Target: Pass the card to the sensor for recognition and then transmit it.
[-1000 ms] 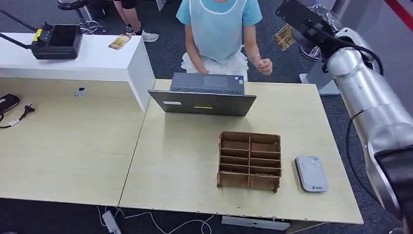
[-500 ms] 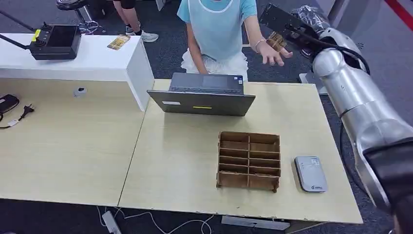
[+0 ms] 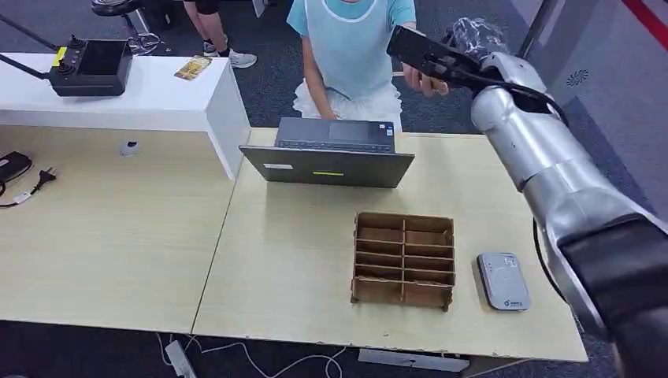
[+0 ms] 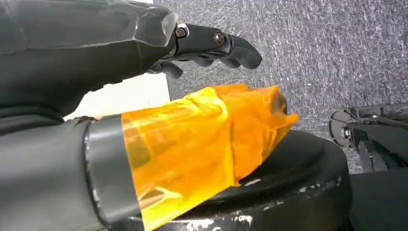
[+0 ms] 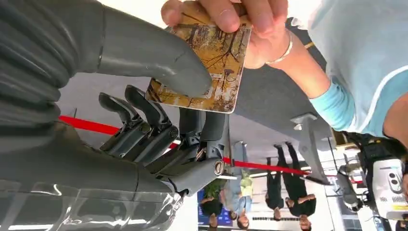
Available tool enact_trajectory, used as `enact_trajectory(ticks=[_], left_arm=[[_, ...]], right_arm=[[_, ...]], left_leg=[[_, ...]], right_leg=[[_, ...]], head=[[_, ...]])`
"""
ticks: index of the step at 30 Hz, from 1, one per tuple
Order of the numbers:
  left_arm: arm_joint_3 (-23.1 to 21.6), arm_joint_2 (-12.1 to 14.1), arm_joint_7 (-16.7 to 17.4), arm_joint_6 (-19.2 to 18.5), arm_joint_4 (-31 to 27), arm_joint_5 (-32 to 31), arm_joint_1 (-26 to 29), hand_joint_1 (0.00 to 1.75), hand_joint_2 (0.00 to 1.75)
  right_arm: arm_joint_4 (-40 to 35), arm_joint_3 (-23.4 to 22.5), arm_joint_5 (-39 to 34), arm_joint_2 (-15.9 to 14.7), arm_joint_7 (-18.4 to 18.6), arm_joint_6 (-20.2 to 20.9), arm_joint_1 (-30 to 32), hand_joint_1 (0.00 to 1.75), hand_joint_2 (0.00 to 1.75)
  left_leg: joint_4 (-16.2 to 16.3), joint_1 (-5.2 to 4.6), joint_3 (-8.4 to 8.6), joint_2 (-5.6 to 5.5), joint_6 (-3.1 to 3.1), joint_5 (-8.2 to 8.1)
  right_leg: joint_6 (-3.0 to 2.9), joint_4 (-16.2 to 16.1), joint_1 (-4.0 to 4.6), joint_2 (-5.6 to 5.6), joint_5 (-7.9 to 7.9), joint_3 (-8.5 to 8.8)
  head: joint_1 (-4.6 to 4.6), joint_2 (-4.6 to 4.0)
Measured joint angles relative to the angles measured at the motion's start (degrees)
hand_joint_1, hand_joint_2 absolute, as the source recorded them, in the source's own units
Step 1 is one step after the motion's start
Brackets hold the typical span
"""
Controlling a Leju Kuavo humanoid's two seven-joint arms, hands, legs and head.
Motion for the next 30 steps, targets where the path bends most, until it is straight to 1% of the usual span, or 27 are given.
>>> enact_trajectory(ticks=[2, 3, 7, 8, 9, 10, 26, 30], left_arm=[[0.0, 0.0, 0.0, 0.0, 0.0, 0.0, 0.0, 0.0, 0.0], [-0.1, 0.0, 0.0, -0.1, 0.0, 0.0, 0.0, 0.0, 0.0], [-0.6, -0.1, 0.0, -0.2, 0.0, -0.4, 0.0, 0.0, 0.0], [-0.7, -0.1, 0.0, -0.2, 0.0, -0.4, 0.0, 0.0, 0.0], [-0.8, -0.2, 0.0, -0.2, 0.0, -0.5, 0.0, 0.0, 0.0], [-0.9, -0.3, 0.0, -0.2, 0.0, -0.5, 0.0, 0.0, 0.0], [-1.2, -0.5, 0.1, -0.4, 0.0, -0.7, 0.0, 0.0, 0.0], [-1.2, -0.5, 0.1, -0.4, 0.0, -0.7, 0.0, 0.0, 0.0]], right_arm=[[0.5, 0.0, 0.7, 0.1, 0.0, -0.3, 0.0, 1.75, 1.75], [0.7, 0.0, 1.0, 0.2, -0.1, -0.5, 0.0, 1.15, 1.75], [1.5, 0.0, 2.6, 0.2, -0.3, -1.1, 0.0, 1.15, 1.75], [1.7, 0.0, 2.7, 0.2, -0.3, -1.2, 0.0, 0.19, 1.75], [1.9, 0.0, 2.7, 0.2, -0.3, -1.3, 0.0, 0.03, 1.75], [2.1, 0.0, 2.8, 0.2, -0.3, -1.4, 0.0, 0.0, 1.75], [3.3, 0.0, 4.6, 0.2, -0.3, -2.3, 0.0, 0.0, 1.75], [3.3, -0.8, 5.2, 0.2, -0.6, -2.5, 0.0, 0.0, 1.75]], left_leg=[[0.0, 0.0, 0.0, -0.01, 0.0, 0.0], [0.0, 0.0, 0.0, -0.01, 0.0, 0.0], [0.0, 0.0, 0.0, -0.01, 0.0, 0.0], [0.0, 0.0, 0.0, -0.01, 0.0, 0.0], [0.0, 0.0, 0.0, -0.01, 0.0, 0.0], [0.0, 0.0, 0.0, -0.01, 0.0, 0.0], [0.0, 0.0, 0.01, -0.01, 0.0, 0.0], [0.0, 0.0, 0.01, -0.01, 0.0, 0.0]], right_leg=[[0.0, 0.0, 0.0, 0.0, 0.0, 0.0], [0.0, 0.0, 0.0, 0.0, 0.0, 0.0], [0.0, 0.0, 0.0, 0.0, 0.0, 0.0], [0.0, 0.0, 0.0, 0.0, 0.0, 0.0], [0.0, 0.0, 0.0, 0.0, 0.0, 0.0], [0.0, 0.0, 0.0, 0.0, 0.0, 0.0], [0.0, 0.0, 0.0, 0.0, 0.0, -0.01], [0.0, 0.0, 0.0, 0.0, 0.0, 0.0]], head=[[0.02, 0.0], [0.0, 0.0], [0.0, 0.0], [0.02, 0.0], [0.02, 0.0], [0.02, 0.0], [0.02, 0.0], [0.0, 0.0]])
